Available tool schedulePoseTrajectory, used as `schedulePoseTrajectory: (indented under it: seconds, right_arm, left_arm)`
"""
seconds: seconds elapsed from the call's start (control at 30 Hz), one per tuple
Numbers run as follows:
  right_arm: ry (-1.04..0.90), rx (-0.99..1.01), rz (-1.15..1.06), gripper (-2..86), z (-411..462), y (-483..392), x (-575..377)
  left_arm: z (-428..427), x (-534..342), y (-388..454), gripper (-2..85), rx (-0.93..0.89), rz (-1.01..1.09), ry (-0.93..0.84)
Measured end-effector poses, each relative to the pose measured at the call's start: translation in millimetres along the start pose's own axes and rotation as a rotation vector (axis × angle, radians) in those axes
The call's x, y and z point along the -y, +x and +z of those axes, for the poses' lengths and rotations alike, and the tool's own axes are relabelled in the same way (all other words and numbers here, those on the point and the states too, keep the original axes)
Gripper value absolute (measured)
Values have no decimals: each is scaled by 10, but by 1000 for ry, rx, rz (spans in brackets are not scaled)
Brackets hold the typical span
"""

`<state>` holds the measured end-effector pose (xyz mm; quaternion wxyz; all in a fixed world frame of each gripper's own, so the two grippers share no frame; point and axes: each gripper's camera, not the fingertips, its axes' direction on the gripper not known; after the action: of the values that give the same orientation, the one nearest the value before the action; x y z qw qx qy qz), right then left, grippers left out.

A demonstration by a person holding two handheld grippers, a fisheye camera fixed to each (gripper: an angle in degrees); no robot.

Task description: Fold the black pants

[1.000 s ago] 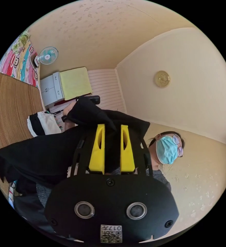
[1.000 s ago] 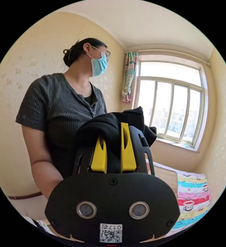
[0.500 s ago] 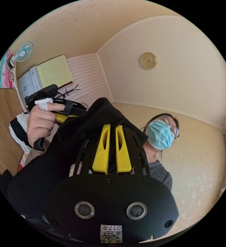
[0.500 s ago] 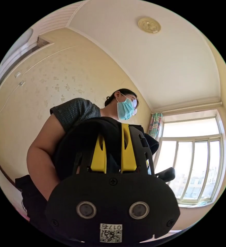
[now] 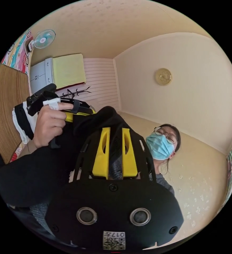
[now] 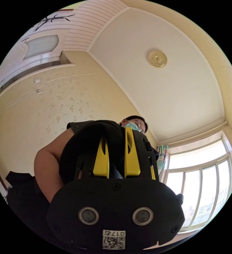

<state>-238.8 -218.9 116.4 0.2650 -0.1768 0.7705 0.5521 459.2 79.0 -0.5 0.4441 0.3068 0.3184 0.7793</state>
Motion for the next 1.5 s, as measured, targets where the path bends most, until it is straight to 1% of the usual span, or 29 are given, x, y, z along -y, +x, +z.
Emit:
schedulePoseTrajectory:
  seconds: [0.13,0.23,0.37,0.47,0.53,0.63,0.67,0.73,0.83,0.87,0.9,0.97,1.07,1.1,1.13,1.17,1.2,1.23,1.27,1.3,1.33,1.4,1.43,1.5]
  right_arm:
    - [22,-10,3,107,-125,-151,-113]
    - [19,-5,21,108,-168,-223,-227]
    - [-3,2,82,108,-194,-275,-392]
    - [-120,-15,209,109,-142,-220,-467]
    - [-289,-97,373,109,-25,-78,-516]
    - [-456,-118,504,110,208,88,-651]
    - [-490,-113,522,110,264,118,-688]
    - [-627,-108,594,110,459,224,-853]
    - [-684,-103,639,114,495,251,-1074]
    - [-681,-115,634,115,479,236,-1111]
    - [-684,-155,620,118,453,190,-1187]
    - [-734,-224,620,124,455,127,-1303]
    - [-903,-397,697,125,495,52,-1484]
    - [-995,-518,757,118,504,27,-1557]
    - [-1087,-699,855,101,448,9,-1632]
    - [-1116,-816,908,88,378,-12,-1656]
    - [-1161,-1075,1030,67,179,-88,-1690]
    - [-1176,-1315,1151,50,-17,-221,-1703]
    - [-1170,-1402,1178,49,-65,-314,-1701]
    - [-1146,-1464,1118,45,12,-519,-1700]
    - [-1093,-1407,985,41,224,-731,-1733]
    - [-990,-1324,853,38,522,-1034,-1904]
    - [-961,-1323,801,42,713,-1202,-2087]
    - [-989,-1354,742,62,1022,-1401,-2438]
  left_arm:
    - [-25,-18,30,130,33,-17,36]
    - [83,-11,39,153,100,-51,19]
    - [238,39,111,176,118,-68,-15]
    - [304,64,242,183,164,-72,-34]
    - [338,70,320,183,183,-83,-44]
    - [343,81,413,191,203,-94,-44]
    - [316,85,403,193,184,-109,-32]
    - [330,90,376,182,156,-115,-32]
    - [484,62,302,137,64,-96,-57]
    - [516,35,290,125,48,-60,-28]
    - [528,18,295,119,46,-29,-10]
    - [594,-55,337,102,22,102,42]
    - [686,-103,446,98,9,212,61]
    - [695,-113,479,98,18,229,68]
    - [698,-138,547,97,43,258,92]
    - [695,-161,609,92,51,283,112]
    - [689,-175,642,90,39,300,124]
    - [643,-215,717,76,7,337,173]
    - [560,-265,796,61,26,360,246]
    - [518,-287,840,54,59,371,278]
    - [460,-308,920,46,106,397,314]
    - [443,-331,1026,42,162,441,354]
    - [469,-341,1087,40,197,467,383]
    - [531,-321,1153,40,245,485,422]
